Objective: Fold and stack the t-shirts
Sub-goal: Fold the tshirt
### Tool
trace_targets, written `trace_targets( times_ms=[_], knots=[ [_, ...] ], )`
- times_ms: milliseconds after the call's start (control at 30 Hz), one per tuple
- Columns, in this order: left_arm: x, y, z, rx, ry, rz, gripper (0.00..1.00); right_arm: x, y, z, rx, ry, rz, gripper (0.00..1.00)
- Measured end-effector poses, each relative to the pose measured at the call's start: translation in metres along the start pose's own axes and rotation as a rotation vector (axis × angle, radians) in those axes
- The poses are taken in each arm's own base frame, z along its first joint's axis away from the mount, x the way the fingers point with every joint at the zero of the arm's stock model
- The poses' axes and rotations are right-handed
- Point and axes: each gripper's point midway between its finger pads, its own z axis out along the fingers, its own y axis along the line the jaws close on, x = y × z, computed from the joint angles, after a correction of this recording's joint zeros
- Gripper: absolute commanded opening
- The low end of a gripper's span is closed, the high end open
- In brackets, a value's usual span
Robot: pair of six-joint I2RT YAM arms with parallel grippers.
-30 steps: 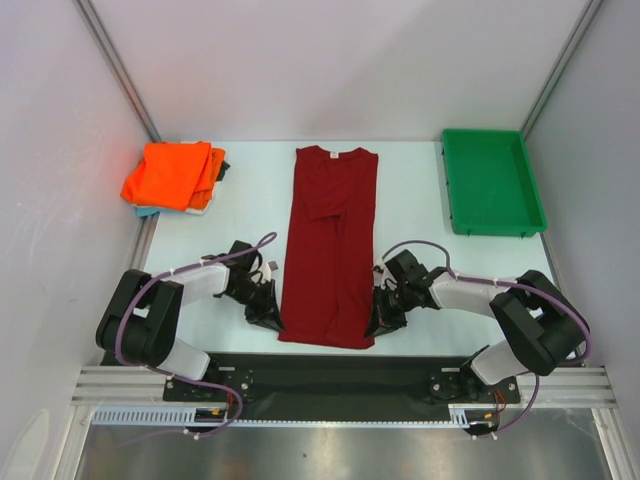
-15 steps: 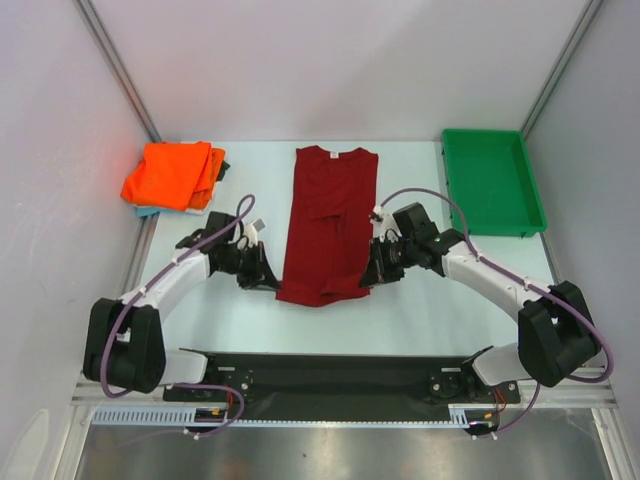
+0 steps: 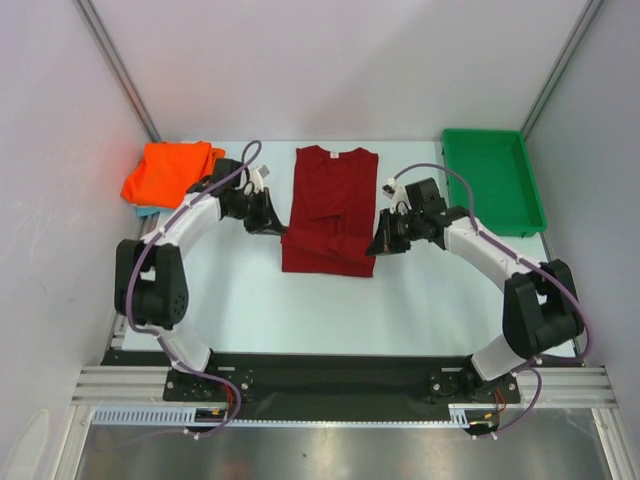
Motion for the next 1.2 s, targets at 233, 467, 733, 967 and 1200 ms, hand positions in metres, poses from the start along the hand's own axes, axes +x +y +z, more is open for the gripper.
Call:
trace_targets(
  times_ms=[233, 467, 733, 967, 1200],
  knots=[
    [-0.060, 0.011, 0.036, -0.013, -0.025, 0.034, 0.22, -0.064, -0.039, 0.033, 0.016, -0.086, 0.024, 0.05],
    [-0.093, 0.039, 0.058, -0.099, -0.063, 0.084, 0.58, -0.106, -0.073, 0.063, 0.065, -0.126, -0.009, 0.68],
    [-0.016, 0.065, 0.019, -0.105, 0.014, -0.072, 0.56, -0.032, -0.057, 0.011, 0.058, -0.075, 0.032, 0.68],
    [0.020, 0.065, 0.029, -0.044, 0.109, -0.159, 0.65, 0.035, -0.064, 0.030, 0.054, 0.070, 0.125, 0.67],
    [0.041, 0.065, 0.043, 0.009, 0.176, -0.235, 0.66, 0.028, -0.074, 0.053, 0.046, 0.075, 0.170, 0.66]
  ],
)
